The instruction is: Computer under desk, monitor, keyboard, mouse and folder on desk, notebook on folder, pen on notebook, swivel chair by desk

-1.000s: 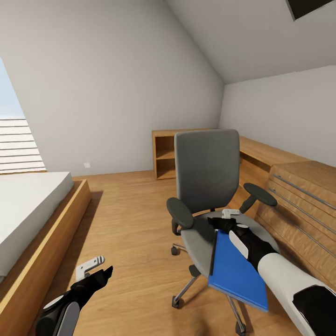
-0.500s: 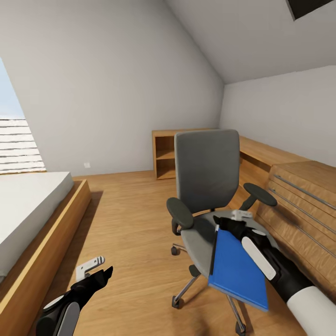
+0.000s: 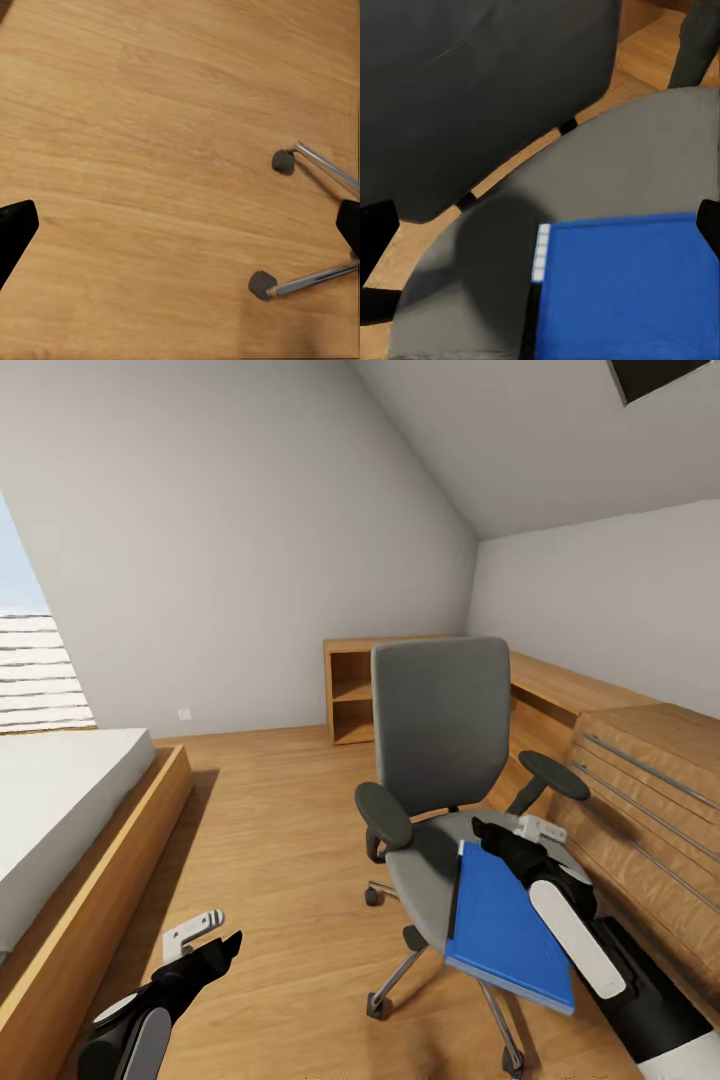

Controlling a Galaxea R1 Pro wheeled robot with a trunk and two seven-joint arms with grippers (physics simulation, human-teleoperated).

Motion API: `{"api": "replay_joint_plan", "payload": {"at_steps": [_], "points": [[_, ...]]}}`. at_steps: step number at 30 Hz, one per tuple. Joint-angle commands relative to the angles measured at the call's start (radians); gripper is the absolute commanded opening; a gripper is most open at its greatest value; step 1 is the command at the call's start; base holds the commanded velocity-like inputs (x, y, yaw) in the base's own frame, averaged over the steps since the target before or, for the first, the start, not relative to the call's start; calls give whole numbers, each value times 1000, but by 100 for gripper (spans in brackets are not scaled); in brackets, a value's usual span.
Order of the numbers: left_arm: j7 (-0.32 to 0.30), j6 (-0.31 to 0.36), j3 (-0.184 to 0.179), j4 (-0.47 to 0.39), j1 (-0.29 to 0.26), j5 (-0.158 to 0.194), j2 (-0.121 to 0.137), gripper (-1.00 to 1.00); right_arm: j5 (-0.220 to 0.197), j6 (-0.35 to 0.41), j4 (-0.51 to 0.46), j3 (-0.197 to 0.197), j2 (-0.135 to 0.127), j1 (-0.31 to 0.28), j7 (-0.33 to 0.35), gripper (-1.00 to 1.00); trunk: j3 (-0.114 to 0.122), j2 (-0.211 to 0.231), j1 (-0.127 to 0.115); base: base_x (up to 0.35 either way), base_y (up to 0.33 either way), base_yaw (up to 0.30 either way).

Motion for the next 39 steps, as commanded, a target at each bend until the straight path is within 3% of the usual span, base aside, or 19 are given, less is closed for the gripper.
{"api": "replay_joint_plan", "payload": {"at_steps": [1,2,3,4,6,11,22,32,39], "points": [[7,4,1,-2,0,11,-1,100,-12,1,-1,2,-1,-1,-8,100,-1,-1,0,-183,0,-212],[7,5,2,-2,0,11,-1,100,-22,1,-1,1,-1,-1,-8,100,-1,-1,0,-237,0,-232],[6,4,2,-2,0,12,-1,100,-68,0,-1,-1,-2,-1,-8,100,-2,-1,0,-308,86,-248],[6,4,2,-2,0,12,-1,100,-74,0,0,-2,-2,-1,-8,100,-2,-1,0,-302,126,-243],[7,4,3,-2,0,12,-1,100,-121,1,4,-40,0,-1,-8,100,-4,-1,0,-256,225,-143],[7,4,5,-5,0,11,0,100,-162,1,5,-55,0,-1,-9,100,-12,-1,0,-241,246,-49],[7,4,25,-7,0,11,-1,100,-174,0,0,-65,-2,-1,-24,100,-22,-1,0,-259,126,-3],[7,4,25,-7,0,12,-1,100,-172,0,-1,-70,-7,-1,-24,100,-22,-1,0,-7,1,-15],[7,4,25,-12,0,12,-1,100,-173,0,3,-71,-7,-1,-24,100,-22,-1,0,0,0,-241]]}}
